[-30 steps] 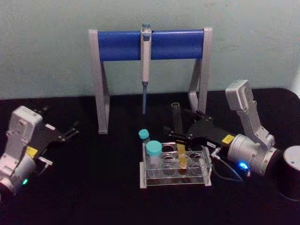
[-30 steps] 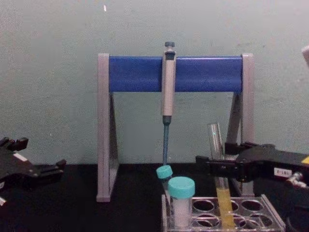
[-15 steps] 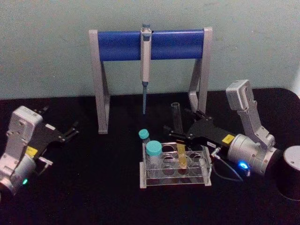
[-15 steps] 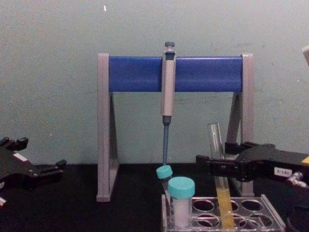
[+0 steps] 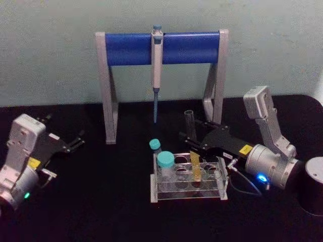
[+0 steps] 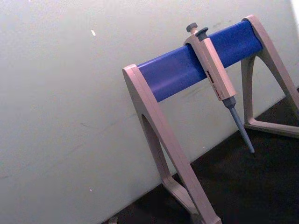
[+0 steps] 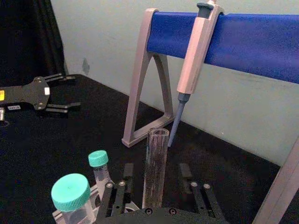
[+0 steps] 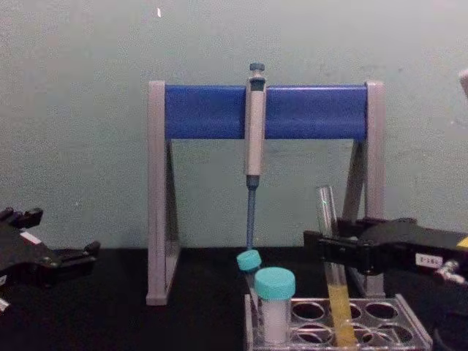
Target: Pick up the test tube from the test tube rack, shake it, then place it back into the test tube rack.
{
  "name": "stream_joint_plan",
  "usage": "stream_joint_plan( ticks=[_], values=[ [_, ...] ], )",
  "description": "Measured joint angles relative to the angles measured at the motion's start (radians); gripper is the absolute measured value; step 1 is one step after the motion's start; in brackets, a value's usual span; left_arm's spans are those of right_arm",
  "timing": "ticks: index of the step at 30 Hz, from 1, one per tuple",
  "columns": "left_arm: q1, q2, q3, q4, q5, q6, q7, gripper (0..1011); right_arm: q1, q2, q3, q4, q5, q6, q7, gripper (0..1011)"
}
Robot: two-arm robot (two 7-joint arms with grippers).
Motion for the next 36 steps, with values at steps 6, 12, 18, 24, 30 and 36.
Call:
stream_joint_plan(
  ticks=[6, 12, 18, 24, 30, 36],
  values=[
    [0.0, 0.0, 0.0, 0.0, 0.0, 0.0, 0.0, 1001, 0.0, 0.0, 0.0, 0.0, 0.0, 0.0, 0.0, 446],
    [0.0, 0.0, 0.0, 0.0, 0.0, 0.0, 0.0, 1001, 0.0, 0.0, 0.0, 0.0, 0.001, 0.0, 0.0, 284],
    [0.0, 0.0, 0.0, 0.0, 0.0, 0.0, 0.0, 1001, 0.0, 0.0, 0.0, 0.0, 0.001, 0.0, 0.0, 232],
    [0.0, 0.0, 0.0, 0.0, 0.0, 0.0, 0.0, 1001, 0.0, 0.0, 0.0, 0.0, 0.001, 0.0, 0.0, 232],
    [0.0, 0.0, 0.0, 0.0, 0.0, 0.0, 0.0, 1001, 0.0, 0.0, 0.0, 0.0, 0.001, 0.0, 0.0, 232],
    [0.0, 0.0, 0.0, 0.0, 0.0, 0.0, 0.0, 1001, 0.0, 0.0, 0.0, 0.0, 0.001, 0.0, 0.0, 232]
  ],
)
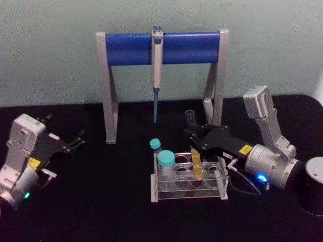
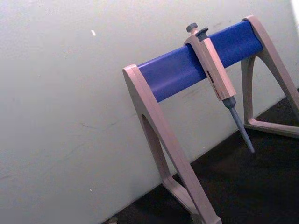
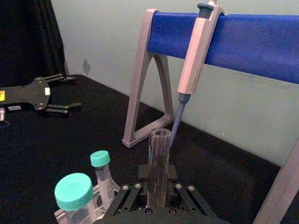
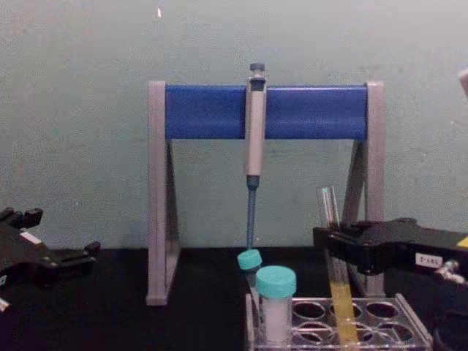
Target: Pick up the test tube from the test tube rack, shake it, then place it back into the test tube rack.
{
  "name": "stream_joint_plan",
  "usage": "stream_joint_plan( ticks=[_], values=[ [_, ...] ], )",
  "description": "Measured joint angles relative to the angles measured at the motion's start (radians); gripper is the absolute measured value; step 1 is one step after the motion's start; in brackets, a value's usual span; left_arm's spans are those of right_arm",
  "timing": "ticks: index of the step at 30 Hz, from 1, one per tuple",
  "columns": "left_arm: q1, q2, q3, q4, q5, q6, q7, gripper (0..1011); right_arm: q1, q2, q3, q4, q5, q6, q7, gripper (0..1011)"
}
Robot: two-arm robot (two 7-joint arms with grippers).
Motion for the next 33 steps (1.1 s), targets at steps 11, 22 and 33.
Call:
stream_joint_plan(
  ticks=[11, 22, 33],
  values=[
    [0.0, 0.0, 0.0, 0.0, 0.0, 0.0, 0.0, 1001, -0.019, 0.01, 0.023, -0.027, 0.029, -0.026, 0.024, 230],
    [0.0, 0.0, 0.0, 0.0, 0.0, 0.0, 0.0, 1001, -0.044, 0.028, 0.05, -0.098, 0.062, -0.064, 0.031, 232],
    [0.0, 0.0, 0.0, 0.0, 0.0, 0.0, 0.0, 1001, -0.079, 0.025, 0.087, -0.151, 0.056, -0.163, -0.001, 232]
  ],
)
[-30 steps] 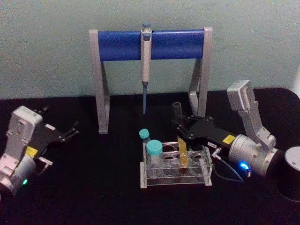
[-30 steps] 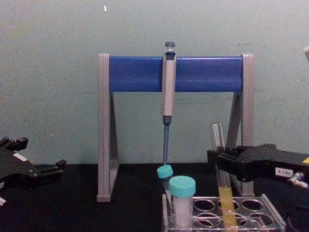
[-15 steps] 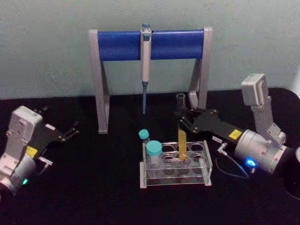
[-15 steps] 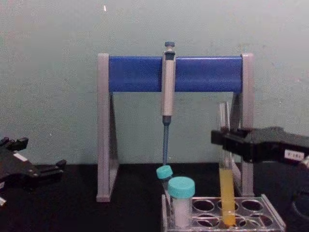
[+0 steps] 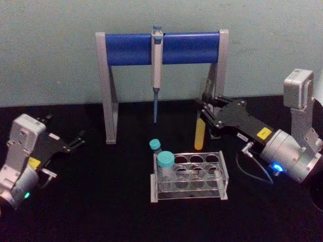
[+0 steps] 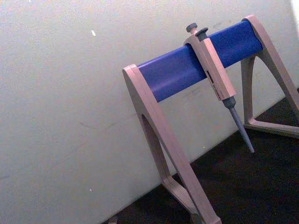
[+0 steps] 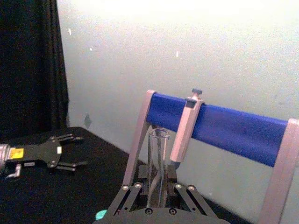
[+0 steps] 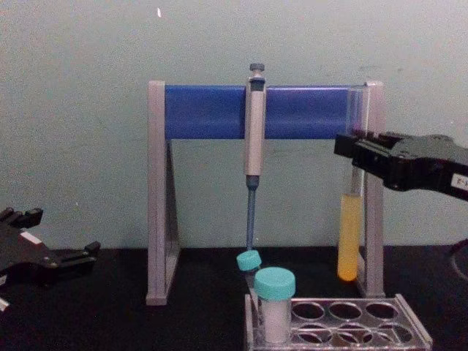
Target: Pick up the test tube from the test tube rack, shake it, then place it back into the test tube rack.
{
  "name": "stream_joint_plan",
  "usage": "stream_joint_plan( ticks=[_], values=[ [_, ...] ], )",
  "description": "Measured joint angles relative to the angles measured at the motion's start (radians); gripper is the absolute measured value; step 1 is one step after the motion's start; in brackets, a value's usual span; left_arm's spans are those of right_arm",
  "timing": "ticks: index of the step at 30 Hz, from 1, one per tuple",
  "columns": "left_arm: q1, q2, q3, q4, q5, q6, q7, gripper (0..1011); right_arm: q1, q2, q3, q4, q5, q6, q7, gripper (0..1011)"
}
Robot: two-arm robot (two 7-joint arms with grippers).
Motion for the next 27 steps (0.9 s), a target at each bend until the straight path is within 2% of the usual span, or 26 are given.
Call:
stream_joint_plan(
  ticks=[9, 21, 27],
  values=[
    [0.0, 0.0, 0.0, 0.0, 0.0, 0.0, 0.0, 1001, -0.014, -0.016, 0.019, 0.017, -0.037, -0.056, -0.011, 232],
    [0.0, 0.0, 0.0, 0.0, 0.0, 0.0, 0.0, 1001, -0.024, -0.034, 0.036, 0.026, -0.062, -0.07, -0.015, 230],
    [0.0, 0.0, 0.0, 0.0, 0.0, 0.0, 0.0, 1001, -0.018, -0.046, 0.031, 0.028, -0.057, -0.071, 0.006, 232]
  ],
)
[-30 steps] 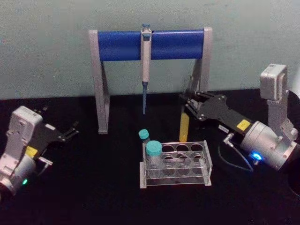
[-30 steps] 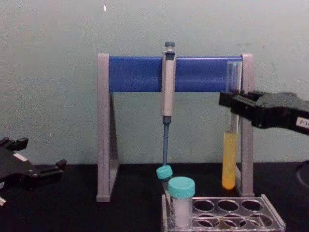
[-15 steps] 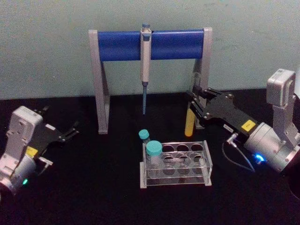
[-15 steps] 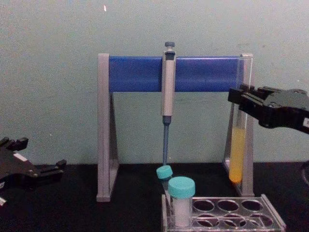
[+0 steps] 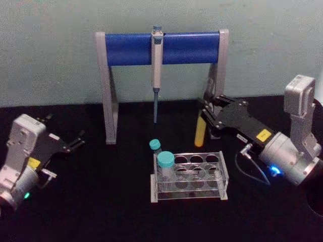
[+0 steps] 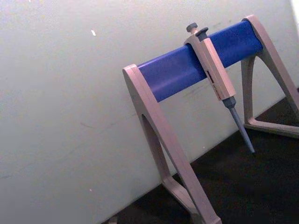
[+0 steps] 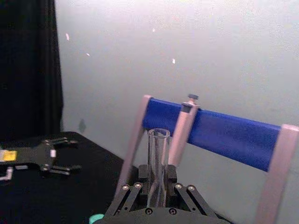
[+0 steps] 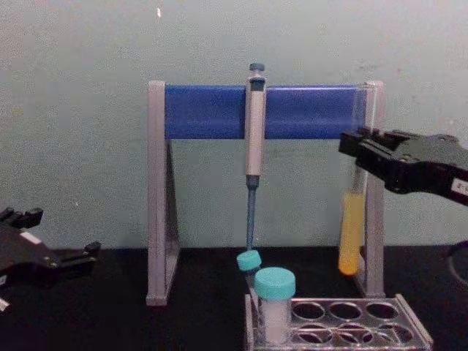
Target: Pick up the test tube from the test tube rack, shake it, then place it back into the test tube rack.
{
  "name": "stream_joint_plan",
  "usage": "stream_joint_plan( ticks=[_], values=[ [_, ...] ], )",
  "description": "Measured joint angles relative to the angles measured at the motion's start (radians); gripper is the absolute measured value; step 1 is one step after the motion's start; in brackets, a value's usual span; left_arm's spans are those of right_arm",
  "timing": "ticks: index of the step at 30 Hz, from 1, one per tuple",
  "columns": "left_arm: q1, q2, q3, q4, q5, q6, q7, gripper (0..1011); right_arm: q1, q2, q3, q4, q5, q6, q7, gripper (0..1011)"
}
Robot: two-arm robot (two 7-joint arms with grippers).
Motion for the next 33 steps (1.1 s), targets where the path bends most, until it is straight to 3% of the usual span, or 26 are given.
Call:
stream_joint_plan(
  ticks=[8, 14, 20, 27, 33],
  values=[
    [0.0, 0.0, 0.0, 0.0, 0.0, 0.0, 0.0, 1001, 0.009, 0.015, -0.018, -0.001, 0.059, 0.01, 0.083, 232],
    [0.0, 0.0, 0.0, 0.0, 0.0, 0.0, 0.0, 1001, -0.001, 0.067, -0.023, -0.024, 0.133, 0.05, 0.155, 230],
    [0.0, 0.0, 0.0, 0.0, 0.0, 0.0, 0.0, 1001, -0.038, 0.13, -0.006, -0.069, 0.167, 0.07, 0.162, 230],
    [0.0, 0.0, 0.0, 0.0, 0.0, 0.0, 0.0, 1001, -0.075, 0.187, 0.019, -0.115, 0.128, 0.082, 0.076, 232],
    [0.0, 0.0, 0.0, 0.0, 0.0, 0.0, 0.0, 1001, -0.078, 0.175, 0.032, -0.124, 0.051, 0.076, -0.015, 232]
  ],
)
